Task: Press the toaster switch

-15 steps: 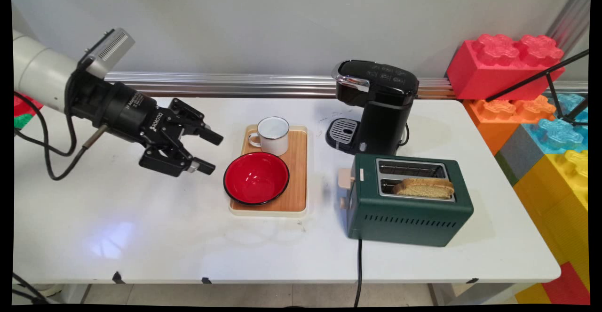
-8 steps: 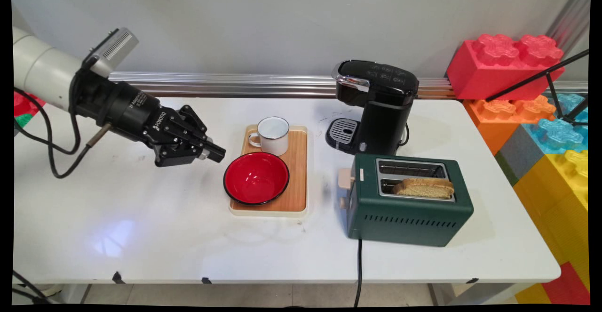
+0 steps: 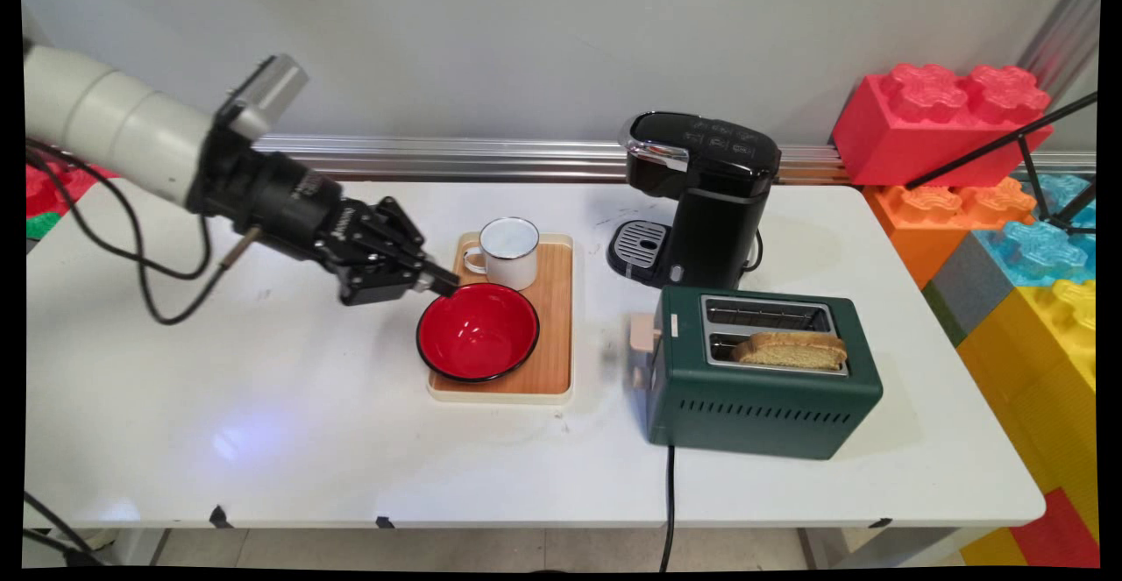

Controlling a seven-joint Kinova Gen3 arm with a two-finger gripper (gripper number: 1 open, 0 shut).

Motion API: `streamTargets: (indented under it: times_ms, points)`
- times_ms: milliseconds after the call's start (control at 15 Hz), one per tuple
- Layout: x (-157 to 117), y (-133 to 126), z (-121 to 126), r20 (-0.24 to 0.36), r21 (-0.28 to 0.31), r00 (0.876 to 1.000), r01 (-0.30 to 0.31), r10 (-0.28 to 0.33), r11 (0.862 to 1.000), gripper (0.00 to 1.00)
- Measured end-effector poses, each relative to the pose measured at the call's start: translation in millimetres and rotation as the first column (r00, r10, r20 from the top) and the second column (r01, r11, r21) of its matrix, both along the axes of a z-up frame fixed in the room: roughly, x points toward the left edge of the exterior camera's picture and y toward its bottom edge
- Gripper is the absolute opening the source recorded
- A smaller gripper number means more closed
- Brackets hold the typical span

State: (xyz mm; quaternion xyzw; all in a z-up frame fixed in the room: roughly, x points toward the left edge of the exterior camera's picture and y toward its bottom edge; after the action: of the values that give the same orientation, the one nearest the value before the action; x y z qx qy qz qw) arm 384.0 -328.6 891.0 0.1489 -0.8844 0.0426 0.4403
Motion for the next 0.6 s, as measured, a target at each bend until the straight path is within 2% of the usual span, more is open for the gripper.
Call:
streamTargets:
  times_ms: [600]
  points:
    - [-96, -41, -34, -0.04, 0.002, 0.999, -0.012, 0.012, 1.0, 0.0]
